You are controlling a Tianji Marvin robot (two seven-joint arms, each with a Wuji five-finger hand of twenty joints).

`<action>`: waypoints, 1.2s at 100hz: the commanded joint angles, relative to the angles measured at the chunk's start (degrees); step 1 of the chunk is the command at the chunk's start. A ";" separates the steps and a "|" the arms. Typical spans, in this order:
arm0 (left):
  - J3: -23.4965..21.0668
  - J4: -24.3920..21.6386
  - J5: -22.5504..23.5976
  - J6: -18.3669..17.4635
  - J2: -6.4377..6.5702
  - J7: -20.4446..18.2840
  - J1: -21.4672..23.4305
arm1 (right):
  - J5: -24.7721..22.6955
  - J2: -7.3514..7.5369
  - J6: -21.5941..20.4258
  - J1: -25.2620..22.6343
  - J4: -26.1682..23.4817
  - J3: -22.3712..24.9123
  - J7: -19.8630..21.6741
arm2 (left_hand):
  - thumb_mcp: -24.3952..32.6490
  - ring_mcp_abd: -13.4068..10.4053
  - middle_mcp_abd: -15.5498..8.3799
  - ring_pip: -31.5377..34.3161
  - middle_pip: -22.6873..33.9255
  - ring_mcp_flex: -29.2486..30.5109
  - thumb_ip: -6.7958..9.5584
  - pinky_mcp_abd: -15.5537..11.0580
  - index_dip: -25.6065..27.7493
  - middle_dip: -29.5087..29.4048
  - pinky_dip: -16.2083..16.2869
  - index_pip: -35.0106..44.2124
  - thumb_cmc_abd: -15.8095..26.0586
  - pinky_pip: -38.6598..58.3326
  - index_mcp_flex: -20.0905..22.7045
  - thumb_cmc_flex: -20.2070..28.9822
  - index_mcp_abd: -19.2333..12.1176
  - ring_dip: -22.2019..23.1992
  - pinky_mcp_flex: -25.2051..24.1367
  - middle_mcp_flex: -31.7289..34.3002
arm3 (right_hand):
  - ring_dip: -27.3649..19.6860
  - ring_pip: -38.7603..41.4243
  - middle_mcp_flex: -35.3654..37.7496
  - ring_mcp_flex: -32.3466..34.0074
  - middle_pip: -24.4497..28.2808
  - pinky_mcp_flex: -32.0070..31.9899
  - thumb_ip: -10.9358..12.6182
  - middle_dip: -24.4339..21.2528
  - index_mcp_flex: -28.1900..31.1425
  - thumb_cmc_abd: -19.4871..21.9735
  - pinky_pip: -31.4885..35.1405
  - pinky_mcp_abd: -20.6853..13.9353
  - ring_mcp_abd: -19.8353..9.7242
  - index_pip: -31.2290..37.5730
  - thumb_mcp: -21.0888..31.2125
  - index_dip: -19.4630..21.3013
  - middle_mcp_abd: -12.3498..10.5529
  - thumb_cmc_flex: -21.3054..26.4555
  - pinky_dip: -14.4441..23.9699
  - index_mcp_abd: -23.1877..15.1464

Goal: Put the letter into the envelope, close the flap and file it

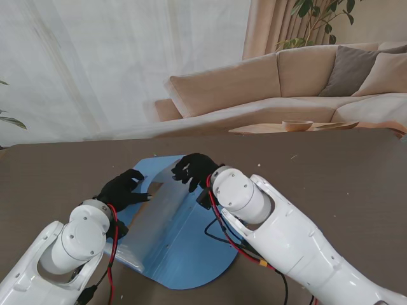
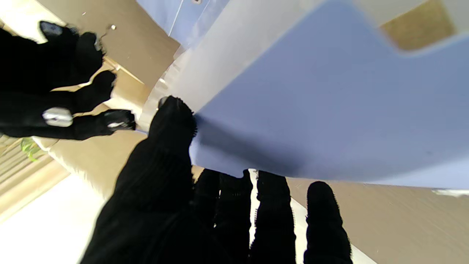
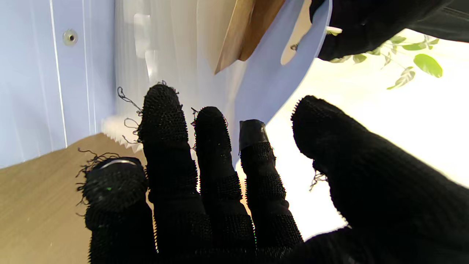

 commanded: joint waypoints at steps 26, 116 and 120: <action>2.89 2.06 6.22 -2.01 1.08 -4.65 -0.15 | -5.16 3.08 -1.78 -8.54 -8.70 5.67 0.06 | 0.74 -1.72 -8.10 -14.11 -3.49 -6.56 6.01 -1.74 -0.20 -10.08 0.08 -0.35 7.25 -1.06 -2.17 4.67 -4.12 -13.76 -1.82 0.56 | -1.62 -2.11 -5.20 -6.59 -2.34 -7.62 1.94 -0.30 -2.98 1.87 -3.67 1.83 0.92 -1.58 -2.22 0.09 -1.35 -1.64 2.55 -2.73; -4.45 4.07 18.15 -19.51 2.33 -6.77 6.84 | -37.69 9.66 -15.90 -36.82 -24.11 18.75 3.50 | -6.66 -1.75 -3.78 -47.50 -36.53 -4.70 6.54 -1.09 -11.76 -59.81 0.62 -17.34 12.34 -19.18 6.65 -9.98 -8.21 -35.09 -1.52 -4.01 | -5.67 -11.72 -16.43 -24.30 -9.56 -27.11 4.19 -2.43 -9.59 11.59 -18.36 -1.85 -2.85 -6.05 -6.97 -2.50 -5.57 -1.53 -0.07 -8.19; -4.74 4.23 18.42 -20.20 2.24 -6.05 7.15 | -39.29 9.81 -16.16 -38.16 -24.59 19.11 3.41 | -6.60 -1.77 -3.76 -47.52 -36.56 -4.65 6.56 -1.01 -11.83 -59.83 0.58 -17.44 12.37 -19.20 6.90 -9.89 -8.20 -35.11 -1.51 -3.94 | -5.80 -12.03 -16.86 -24.81 -9.74 -27.58 4.47 -2.47 -9.68 11.95 -18.82 -1.98 -3.11 -6.02 -6.51 -2.58 -5.60 -1.34 -0.24 -8.51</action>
